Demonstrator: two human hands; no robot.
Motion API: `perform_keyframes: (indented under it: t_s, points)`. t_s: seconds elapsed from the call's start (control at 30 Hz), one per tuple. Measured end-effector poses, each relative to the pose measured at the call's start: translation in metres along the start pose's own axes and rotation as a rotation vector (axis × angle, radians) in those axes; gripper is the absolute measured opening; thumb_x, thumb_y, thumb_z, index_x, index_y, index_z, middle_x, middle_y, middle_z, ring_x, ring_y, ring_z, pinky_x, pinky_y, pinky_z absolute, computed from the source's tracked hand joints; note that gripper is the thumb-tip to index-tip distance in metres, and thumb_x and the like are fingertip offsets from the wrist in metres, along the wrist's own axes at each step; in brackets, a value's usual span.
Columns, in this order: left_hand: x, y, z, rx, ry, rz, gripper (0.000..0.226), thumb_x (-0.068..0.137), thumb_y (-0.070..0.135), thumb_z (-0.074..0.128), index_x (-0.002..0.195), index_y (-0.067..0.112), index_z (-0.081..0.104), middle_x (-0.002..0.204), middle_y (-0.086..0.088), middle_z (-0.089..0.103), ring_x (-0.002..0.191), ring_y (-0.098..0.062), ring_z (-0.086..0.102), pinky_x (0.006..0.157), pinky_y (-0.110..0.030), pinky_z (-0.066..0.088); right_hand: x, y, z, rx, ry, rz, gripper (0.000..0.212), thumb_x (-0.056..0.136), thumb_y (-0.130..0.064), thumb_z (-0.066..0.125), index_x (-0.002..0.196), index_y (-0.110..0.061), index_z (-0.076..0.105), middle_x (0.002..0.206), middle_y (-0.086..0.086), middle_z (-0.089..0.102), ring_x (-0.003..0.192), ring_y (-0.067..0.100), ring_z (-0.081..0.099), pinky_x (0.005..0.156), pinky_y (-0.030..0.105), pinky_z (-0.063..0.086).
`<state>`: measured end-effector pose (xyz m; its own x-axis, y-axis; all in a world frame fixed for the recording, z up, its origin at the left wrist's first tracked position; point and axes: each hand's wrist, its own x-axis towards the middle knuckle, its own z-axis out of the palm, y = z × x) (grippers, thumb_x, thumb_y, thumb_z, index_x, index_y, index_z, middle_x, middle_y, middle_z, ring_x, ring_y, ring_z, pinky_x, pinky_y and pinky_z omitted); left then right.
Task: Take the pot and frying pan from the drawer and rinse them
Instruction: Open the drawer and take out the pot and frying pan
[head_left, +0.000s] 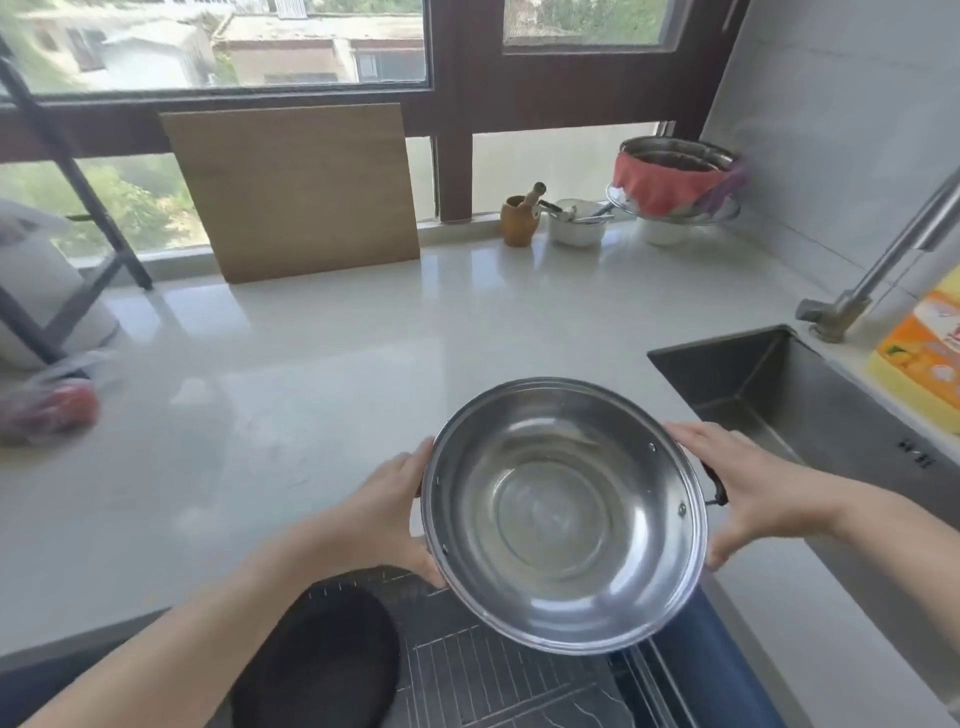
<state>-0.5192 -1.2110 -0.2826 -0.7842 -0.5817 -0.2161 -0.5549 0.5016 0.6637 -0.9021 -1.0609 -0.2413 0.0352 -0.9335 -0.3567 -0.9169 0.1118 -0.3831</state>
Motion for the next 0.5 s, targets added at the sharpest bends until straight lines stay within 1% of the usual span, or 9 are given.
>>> perform_keyframes:
  t_s: [0.07,0.1,0.13,0.23,0.3,0.37,0.5]
  points:
    - [0.031,-0.013,-0.017,0.072,0.019,-0.025,0.134,0.044,0.057,0.092,0.148,0.044,0.009,0.127,0.01,0.04,0.12,-0.012,0.037,0.107,-0.037,0.037,0.028,0.005,-0.005,-0.014,0.041,0.021,0.141,0.037,-0.06,0.089,0.146,-0.058,-0.002,0.15,-0.023,0.017,0.141,0.01,0.016,0.119,0.039,0.021]
    - [0.045,-0.018,-0.025,0.092,0.021,-0.037,0.135,0.041,0.06,0.091,0.148,0.041,0.01,0.125,0.008,0.042,0.119,-0.015,0.039,0.106,-0.042,0.038,0.041,0.007,-0.008,-0.015,0.053,0.028,0.143,0.037,-0.06,0.089,0.148,-0.054,-0.001,0.152,-0.022,0.017,0.142,0.011,0.015,0.119,0.039,0.022]
    - [0.058,-0.025,-0.03,0.1,0.017,-0.054,0.133,0.04,0.06,0.09,0.147,0.039,0.012,0.123,0.006,0.043,0.118,-0.017,0.04,0.105,-0.044,0.039,0.055,0.01,-0.01,-0.02,0.061,0.035,0.145,0.037,-0.06,0.089,0.15,-0.05,-0.001,0.153,-0.021,0.016,0.143,0.012,0.015,0.119,0.038,0.021]
    - [0.085,-0.04,-0.041,0.118,0.01,-0.093,0.132,0.042,0.054,0.09,0.147,0.038,0.01,0.121,0.005,0.042,0.121,-0.019,0.037,0.106,-0.042,0.038,0.093,0.023,-0.014,-0.059,0.058,0.047,0.147,0.038,-0.063,0.087,0.152,-0.045,-0.002,0.156,-0.018,0.015,0.144,0.013,0.015,0.119,0.037,0.02]
    - [0.097,-0.05,-0.045,0.119,0.006,-0.123,0.136,0.044,0.052,0.091,0.149,0.037,0.005,0.122,0.005,0.041,0.123,-0.018,0.034,0.107,-0.039,0.035,0.117,0.032,-0.016,-0.073,0.046,0.028,0.147,0.037,-0.067,0.085,0.152,-0.046,-0.004,0.156,-0.018,0.014,0.146,0.013,0.013,0.12,0.04,0.019]
    - [0.108,-0.058,-0.047,0.11,0.011,-0.146,0.137,0.045,0.051,0.091,0.15,0.038,0.003,0.123,0.006,0.04,0.124,-0.018,0.033,0.108,-0.039,0.034,0.14,0.041,-0.019,-0.07,0.029,0.004,0.146,0.036,-0.068,0.085,0.151,-0.048,-0.004,0.156,-0.018,0.015,0.145,0.011,0.013,0.12,0.04,0.019]
    - [0.13,-0.07,-0.049,0.075,0.015,-0.184,0.13,0.045,0.05,0.091,0.147,0.042,0.009,0.119,0.008,0.041,0.123,-0.016,0.035,0.107,-0.041,0.037,0.176,0.055,-0.029,-0.067,-0.01,-0.02,0.145,0.036,-0.064,0.084,0.15,-0.049,-0.003,0.155,-0.018,0.016,0.143,0.012,0.017,0.119,0.04,0.023]
